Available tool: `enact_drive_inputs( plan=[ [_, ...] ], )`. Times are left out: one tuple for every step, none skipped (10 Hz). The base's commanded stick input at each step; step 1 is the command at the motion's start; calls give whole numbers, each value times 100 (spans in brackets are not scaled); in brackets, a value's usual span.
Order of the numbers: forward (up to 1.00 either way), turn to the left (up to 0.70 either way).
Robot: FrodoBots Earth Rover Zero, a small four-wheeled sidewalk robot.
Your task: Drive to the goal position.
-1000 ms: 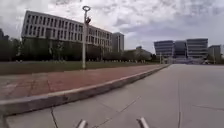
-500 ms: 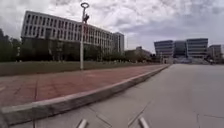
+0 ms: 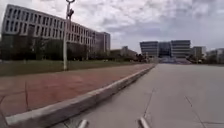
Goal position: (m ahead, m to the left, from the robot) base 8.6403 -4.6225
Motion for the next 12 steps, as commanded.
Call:
enact_drive_inputs(
  plan=[
    [70,-35],
    [70,-35],
    [70,-35],
    [70,-35],
    [70,-35],
    [70,-24],
    [70,-3],
    [70,0],
    [70,0],
    [70,0],
    [70,0],
    [70,0]
  ],
)
